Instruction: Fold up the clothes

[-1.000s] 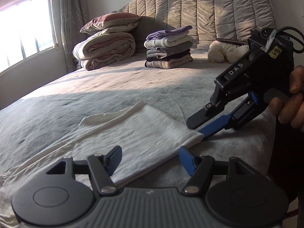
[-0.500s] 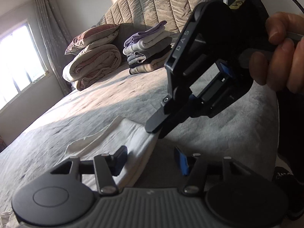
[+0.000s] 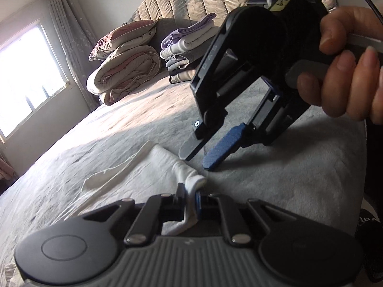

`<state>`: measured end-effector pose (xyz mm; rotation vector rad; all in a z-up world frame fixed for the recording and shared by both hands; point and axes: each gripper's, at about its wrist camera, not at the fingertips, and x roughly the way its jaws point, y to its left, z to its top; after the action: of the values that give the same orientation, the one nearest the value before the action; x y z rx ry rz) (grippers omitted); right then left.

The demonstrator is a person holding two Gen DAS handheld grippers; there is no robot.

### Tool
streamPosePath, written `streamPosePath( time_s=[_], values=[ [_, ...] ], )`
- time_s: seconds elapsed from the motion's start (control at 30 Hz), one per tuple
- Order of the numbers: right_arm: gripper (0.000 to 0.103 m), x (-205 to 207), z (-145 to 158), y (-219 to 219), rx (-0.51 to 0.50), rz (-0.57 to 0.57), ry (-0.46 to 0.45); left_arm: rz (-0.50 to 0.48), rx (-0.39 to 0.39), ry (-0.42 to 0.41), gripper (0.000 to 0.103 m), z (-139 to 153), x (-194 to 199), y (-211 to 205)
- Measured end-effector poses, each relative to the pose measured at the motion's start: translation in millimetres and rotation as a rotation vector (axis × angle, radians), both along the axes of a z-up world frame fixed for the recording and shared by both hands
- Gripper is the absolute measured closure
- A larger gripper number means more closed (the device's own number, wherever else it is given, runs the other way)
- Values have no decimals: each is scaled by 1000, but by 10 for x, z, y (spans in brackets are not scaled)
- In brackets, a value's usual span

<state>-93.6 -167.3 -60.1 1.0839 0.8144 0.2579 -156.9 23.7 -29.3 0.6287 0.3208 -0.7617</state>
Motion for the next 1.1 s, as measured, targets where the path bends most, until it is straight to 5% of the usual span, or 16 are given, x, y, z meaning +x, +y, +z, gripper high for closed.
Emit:
streamPosePath(
  time_s=[0.2, 0.37, 0.6, 1.1],
  values=[
    [74, 400, 37, 156, -88, 37, -22, 20, -44, 48, 95, 17, 57, 17],
    [96, 700, -43, 199, -115, 20, -38, 25, -66, 70, 96, 19, 82, 38],
    [99, 938, -65, 171, -93, -41, -61, 39, -106, 103, 96, 21, 114, 70],
    [97, 765, 435, 549, -189, -159, 35, 212, -534, 404, 97, 332, 559, 728]
  ],
)
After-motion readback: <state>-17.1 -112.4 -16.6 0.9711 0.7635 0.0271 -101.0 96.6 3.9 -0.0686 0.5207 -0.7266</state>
